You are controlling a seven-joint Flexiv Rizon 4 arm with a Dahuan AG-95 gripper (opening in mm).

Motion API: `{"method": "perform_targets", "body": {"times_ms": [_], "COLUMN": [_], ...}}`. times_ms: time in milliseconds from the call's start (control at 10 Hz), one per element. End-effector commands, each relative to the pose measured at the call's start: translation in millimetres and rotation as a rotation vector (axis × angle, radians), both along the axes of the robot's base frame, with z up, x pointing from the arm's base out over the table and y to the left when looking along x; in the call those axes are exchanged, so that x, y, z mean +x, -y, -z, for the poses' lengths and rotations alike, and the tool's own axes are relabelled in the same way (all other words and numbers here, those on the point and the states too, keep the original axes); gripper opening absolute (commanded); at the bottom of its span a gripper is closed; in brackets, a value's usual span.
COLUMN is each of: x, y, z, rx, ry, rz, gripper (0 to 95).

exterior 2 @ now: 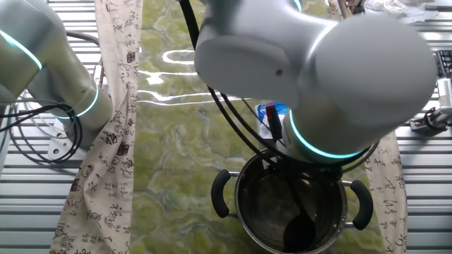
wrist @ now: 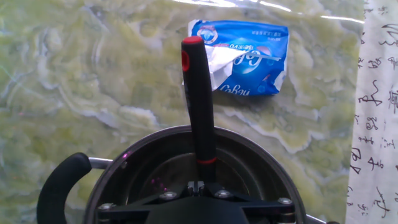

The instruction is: Scoop water with a large spoon from one bowl to another

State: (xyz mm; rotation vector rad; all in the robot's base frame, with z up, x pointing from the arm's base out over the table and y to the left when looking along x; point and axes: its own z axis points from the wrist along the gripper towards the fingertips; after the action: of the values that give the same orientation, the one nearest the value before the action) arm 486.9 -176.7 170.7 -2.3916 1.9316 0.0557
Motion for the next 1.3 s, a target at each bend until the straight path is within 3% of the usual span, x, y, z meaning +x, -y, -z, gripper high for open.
{"method": "perform_targets", "body": {"times_ms": [100,500,1100,1300], "x": [4.0,16.2,19.2,19.4], "y": [-1.6,-6.9,-10.1,-11.5], "z": [1.9,11.1,22.2,22.8], "rx": [0.003,0.002,-0.017,-0.034], "ry": [0.005,0.013,0.013,0.009], "rz": [0.005,0.008,-0.002,-0.028], "gripper": [0.0,0.0,0.0,38.0]}}
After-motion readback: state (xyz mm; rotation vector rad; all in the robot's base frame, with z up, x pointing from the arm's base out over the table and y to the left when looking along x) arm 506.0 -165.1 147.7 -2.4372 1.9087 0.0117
